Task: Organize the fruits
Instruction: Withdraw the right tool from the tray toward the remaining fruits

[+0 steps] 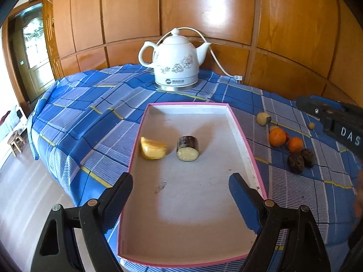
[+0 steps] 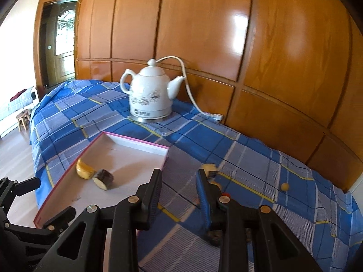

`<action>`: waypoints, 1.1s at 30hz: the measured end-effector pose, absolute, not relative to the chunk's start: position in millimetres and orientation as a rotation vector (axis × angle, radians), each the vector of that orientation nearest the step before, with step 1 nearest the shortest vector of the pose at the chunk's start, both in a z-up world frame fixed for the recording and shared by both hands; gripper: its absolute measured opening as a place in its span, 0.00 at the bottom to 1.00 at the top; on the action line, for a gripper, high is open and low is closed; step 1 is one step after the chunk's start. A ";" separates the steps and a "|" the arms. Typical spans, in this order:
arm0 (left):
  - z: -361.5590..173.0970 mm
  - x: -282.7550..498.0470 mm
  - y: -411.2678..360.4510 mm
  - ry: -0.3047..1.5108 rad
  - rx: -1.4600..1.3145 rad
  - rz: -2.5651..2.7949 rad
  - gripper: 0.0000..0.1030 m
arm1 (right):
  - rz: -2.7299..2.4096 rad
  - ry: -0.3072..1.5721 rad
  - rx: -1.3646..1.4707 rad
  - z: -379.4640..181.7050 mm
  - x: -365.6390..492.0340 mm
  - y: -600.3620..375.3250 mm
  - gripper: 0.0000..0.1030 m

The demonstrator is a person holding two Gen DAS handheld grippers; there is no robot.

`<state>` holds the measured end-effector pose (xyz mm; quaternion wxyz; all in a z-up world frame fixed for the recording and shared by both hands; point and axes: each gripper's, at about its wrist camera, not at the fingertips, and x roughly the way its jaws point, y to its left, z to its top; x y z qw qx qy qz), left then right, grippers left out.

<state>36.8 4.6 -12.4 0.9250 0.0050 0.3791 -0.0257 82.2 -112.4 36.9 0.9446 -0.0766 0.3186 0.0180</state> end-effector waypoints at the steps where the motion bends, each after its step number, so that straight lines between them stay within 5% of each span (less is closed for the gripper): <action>1: -12.5 37.5 1.9 0.779 0.015 -0.057 0.84 | 0.026 0.648 -0.156 38.0 82.0 -117.8 0.30; 33: -6.8 53.7 -68.2 0.791 0.110 -0.182 0.84 | -0.152 0.636 -0.191 60.0 82.7 -227.1 0.33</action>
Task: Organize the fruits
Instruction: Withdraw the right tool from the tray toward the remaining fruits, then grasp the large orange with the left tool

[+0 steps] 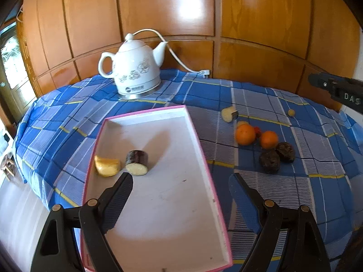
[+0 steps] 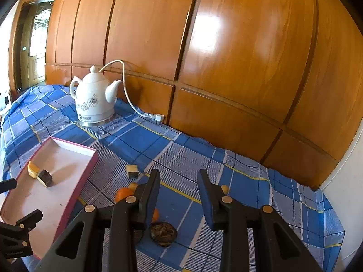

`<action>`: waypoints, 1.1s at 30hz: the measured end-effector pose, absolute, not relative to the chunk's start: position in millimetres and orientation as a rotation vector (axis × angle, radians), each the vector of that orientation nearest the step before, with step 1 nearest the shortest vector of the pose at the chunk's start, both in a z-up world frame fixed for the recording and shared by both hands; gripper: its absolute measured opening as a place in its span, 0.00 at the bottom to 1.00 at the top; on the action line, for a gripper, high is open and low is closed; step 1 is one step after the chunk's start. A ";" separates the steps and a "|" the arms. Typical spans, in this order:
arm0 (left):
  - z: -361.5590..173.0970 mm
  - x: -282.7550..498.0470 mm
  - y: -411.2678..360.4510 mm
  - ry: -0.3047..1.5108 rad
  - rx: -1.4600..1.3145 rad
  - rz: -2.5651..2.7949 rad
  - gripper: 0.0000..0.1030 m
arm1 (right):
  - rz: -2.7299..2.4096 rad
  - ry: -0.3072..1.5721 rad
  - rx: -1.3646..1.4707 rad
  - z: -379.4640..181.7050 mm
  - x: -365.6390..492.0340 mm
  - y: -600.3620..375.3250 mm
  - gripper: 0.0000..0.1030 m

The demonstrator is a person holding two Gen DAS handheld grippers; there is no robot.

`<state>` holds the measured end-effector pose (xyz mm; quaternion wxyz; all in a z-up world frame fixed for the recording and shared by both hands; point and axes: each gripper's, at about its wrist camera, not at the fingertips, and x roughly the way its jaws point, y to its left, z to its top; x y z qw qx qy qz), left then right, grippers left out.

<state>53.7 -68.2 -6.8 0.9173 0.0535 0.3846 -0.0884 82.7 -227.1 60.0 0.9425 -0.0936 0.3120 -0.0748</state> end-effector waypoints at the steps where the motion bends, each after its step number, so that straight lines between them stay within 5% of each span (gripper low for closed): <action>1: -7.1 56.0 -72.7 0.799 0.112 -0.194 0.84 | -0.155 0.638 -0.196 58.6 83.6 -229.3 0.34; 11: -3.9 90.3 -113.6 0.830 0.104 -0.295 0.80 | -0.223 0.828 -0.055 0.1 107.6 -304.2 0.36; 18: -22.8 128.6 -142.4 0.921 0.102 -0.362 0.60 | -0.226 0.890 0.110 -8.9 110.6 -333.0 0.36; 33: -70.8 187.3 -182.1 1.043 0.028 -0.407 0.62 | -0.151 0.909 0.088 -12.4 120.3 -318.1 0.36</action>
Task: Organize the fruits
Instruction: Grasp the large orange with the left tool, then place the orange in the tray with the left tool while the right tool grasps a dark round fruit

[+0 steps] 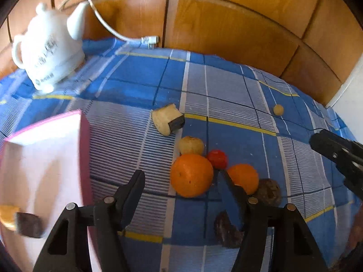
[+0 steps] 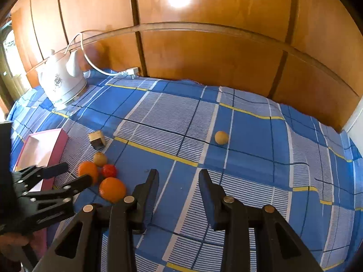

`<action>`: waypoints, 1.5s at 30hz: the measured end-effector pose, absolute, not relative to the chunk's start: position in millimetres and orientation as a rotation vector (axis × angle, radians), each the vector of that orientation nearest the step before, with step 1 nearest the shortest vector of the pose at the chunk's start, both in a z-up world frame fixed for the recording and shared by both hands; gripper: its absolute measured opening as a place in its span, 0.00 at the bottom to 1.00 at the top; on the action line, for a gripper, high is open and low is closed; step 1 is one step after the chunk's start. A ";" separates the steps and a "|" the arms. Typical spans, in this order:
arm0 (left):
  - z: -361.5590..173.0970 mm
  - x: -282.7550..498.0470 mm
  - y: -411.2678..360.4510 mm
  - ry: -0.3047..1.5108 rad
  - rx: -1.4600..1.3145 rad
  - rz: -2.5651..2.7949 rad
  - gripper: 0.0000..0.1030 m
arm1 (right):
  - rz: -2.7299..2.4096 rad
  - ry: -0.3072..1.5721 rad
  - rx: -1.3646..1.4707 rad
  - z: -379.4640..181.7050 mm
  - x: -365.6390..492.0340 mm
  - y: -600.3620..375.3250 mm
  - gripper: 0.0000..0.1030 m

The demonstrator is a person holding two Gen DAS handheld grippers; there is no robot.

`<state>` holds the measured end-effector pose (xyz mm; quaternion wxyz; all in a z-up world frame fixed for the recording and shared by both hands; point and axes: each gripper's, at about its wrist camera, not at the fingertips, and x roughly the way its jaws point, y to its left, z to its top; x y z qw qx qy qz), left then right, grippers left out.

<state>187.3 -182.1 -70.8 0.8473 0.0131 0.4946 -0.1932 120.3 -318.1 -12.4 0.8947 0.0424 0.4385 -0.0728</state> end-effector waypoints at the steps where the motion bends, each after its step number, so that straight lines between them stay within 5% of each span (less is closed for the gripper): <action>1: -74.4 188.6 -182.4 1.054 0.024 -0.409 0.57 | -0.149 0.906 0.080 -11.7 120.3 -316.7 0.36; 5: -81.0 185.8 -190.8 1.031 0.061 -0.462 0.40 | -0.153 0.897 0.052 -11.4 121.4 -313.0 0.36; 32: -31.2 134.9 -131.2 0.946 -0.015 -0.469 0.38 | 0.129 1.105 0.139 -58.8 131.2 -284.0 0.36; 45: -30.5 107.6 -52.4 0.949 -0.065 -0.298 0.39 | 0.151 1.142 0.013 -80.4 130.1 -265.6 0.50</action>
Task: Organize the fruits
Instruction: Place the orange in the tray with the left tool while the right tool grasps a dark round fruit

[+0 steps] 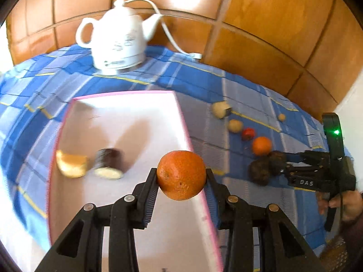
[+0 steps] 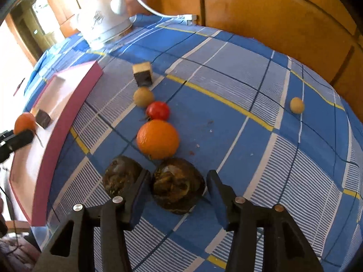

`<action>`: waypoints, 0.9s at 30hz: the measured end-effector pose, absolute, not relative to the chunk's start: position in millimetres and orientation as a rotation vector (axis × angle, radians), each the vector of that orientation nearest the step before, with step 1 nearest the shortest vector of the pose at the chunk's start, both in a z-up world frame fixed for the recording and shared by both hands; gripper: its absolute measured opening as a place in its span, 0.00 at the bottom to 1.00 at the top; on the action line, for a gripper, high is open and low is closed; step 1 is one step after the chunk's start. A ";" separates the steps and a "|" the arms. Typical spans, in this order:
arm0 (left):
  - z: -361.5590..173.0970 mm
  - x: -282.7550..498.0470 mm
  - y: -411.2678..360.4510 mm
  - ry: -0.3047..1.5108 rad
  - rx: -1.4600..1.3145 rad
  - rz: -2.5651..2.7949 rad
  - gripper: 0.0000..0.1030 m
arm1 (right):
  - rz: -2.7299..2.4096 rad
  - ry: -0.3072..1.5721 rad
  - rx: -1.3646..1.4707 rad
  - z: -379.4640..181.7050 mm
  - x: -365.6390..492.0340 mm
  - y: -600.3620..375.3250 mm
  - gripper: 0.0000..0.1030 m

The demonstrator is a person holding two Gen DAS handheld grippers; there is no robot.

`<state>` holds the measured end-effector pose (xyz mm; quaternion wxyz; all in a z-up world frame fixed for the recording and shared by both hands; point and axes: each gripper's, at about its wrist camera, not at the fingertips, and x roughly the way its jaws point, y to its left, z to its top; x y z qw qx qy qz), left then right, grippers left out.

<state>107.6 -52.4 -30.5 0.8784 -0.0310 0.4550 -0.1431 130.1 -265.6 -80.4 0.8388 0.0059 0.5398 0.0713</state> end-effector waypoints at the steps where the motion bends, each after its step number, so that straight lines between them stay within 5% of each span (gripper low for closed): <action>1: -31.5 104.9 -46.4 0.948 -0.063 -0.278 0.39 | 0.144 1.145 -0.016 -82.4 129.6 -262.6 0.51; 16: -33.2 78.4 4.5 0.859 0.011 -0.002 0.40 | 0.112 1.135 -0.058 -86.6 123.7 -264.1 0.50; 19: -31.4 72.3 10.6 0.824 0.025 0.045 0.52 | 0.108 1.129 -0.060 -87.1 123.6 -262.7 0.50; 27: -5.2 62.0 14.9 0.714 0.050 0.071 0.55 | 0.105 1.120 -0.061 -87.3 122.0 -262.8 0.50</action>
